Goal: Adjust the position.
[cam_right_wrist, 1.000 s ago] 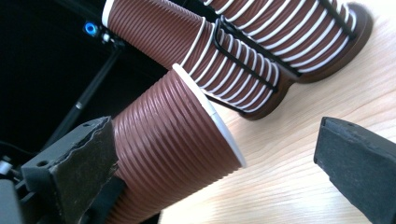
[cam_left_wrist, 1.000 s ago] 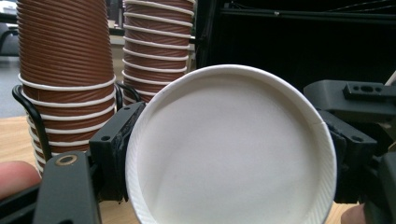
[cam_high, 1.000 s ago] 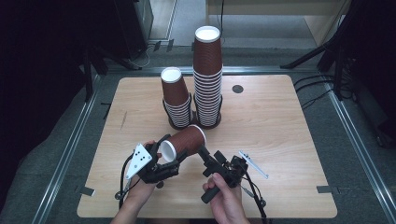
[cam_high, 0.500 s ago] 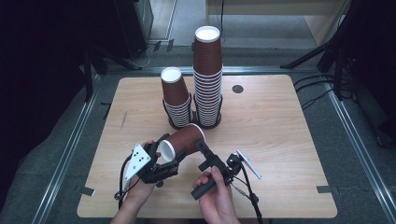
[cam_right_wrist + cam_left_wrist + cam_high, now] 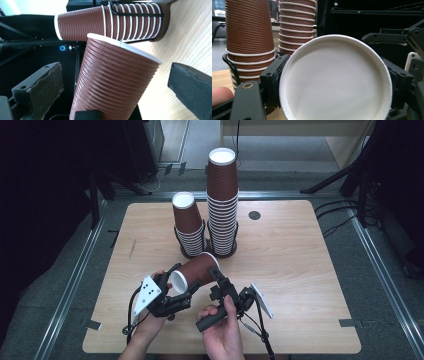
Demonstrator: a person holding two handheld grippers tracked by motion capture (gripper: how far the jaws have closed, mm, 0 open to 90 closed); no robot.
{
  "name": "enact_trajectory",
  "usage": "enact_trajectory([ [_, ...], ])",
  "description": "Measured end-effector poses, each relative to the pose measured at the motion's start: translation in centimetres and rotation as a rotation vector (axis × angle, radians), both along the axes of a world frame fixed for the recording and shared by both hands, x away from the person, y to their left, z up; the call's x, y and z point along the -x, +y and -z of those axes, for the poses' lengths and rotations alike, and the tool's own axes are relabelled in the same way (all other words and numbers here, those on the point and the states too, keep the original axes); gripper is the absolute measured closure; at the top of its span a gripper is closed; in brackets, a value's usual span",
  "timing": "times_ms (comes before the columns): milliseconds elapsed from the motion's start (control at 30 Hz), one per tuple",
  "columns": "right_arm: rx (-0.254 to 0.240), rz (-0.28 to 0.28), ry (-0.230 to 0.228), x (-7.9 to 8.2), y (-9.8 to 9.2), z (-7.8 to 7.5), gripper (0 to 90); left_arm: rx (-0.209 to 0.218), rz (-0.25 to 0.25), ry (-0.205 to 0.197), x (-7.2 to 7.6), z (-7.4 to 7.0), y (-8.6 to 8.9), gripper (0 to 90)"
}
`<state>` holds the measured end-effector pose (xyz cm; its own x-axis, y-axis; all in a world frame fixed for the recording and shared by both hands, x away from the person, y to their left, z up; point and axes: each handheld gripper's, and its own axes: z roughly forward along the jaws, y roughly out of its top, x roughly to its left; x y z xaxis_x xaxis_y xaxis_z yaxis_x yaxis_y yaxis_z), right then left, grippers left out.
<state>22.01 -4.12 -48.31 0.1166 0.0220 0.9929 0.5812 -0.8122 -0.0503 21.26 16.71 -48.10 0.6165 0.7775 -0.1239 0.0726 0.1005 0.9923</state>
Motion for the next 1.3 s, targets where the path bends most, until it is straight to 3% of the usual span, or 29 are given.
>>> enact_trajectory([
  [467, -0.148, -0.002, 0.136, -0.6, 1.2, 0.3, 4.6, -0.018, 0.006, -0.018, 0.1, 0.3, -0.4, 21.5],
  [733, -0.149, -0.046, 0.143, -1.4, 1.3, 0.8, 6.5, -0.027, 0.026, -0.030, 0.1, 0.3, 0.0, 21.7],
  [1300, -0.159, -0.070, 0.137, -2.3, 0.8, 1.2, 6.2, -0.037, 0.062, -0.034, 0.2, 0.4, -0.1, 22.0],
])
